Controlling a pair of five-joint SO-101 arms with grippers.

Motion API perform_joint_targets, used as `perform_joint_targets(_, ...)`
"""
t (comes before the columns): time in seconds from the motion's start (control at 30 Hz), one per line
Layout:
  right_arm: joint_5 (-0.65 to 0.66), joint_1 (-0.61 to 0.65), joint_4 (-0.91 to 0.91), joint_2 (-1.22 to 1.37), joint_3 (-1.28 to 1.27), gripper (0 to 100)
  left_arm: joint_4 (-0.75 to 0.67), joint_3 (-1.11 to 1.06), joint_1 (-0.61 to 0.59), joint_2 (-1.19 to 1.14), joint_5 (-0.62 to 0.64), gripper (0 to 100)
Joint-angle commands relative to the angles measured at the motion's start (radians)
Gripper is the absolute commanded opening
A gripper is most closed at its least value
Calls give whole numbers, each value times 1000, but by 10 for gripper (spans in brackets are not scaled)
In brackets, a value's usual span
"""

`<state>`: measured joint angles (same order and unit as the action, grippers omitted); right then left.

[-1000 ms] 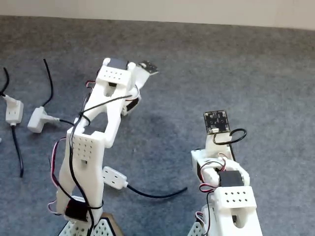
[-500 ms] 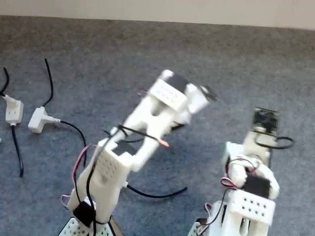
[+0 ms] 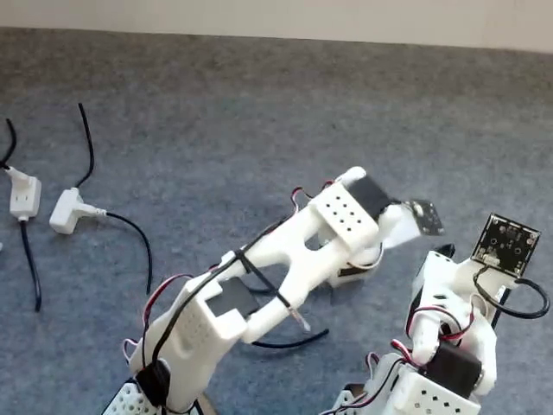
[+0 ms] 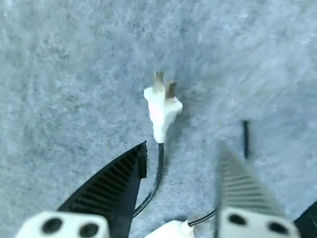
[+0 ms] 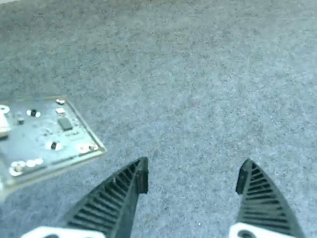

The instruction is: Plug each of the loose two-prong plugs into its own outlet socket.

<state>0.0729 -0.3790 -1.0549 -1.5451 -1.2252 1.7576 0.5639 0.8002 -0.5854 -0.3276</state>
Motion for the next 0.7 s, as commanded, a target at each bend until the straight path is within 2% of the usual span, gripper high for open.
perform_joint_targets(0.0, 29, -5, -5, -10, 13, 281, 8, 33, -59, 99, 11, 291)
perform_joint_targets(0.1, 41, 56, -10, -5, 5, 281, 8, 61, -213, 142, 26, 291)
perform_joint_targets(0.17, 60, 99, -13, 38, 12, 281, 9, 74, -351, 173, 94, 291)
perform_joint_targets(0.3, 133, 214, -8, 255, 91, 281, 9, 73, -656, 223, 172, 291)
perform_joint_targets(0.5, 339, 458, -21, 671, 348, 281, 9, 70, -1046, 236, -17, 291)
perform_joint_targets(0.67, 479, 656, -248, 952, 615, 281, 9, 53, -1302, 234, -199, 291)
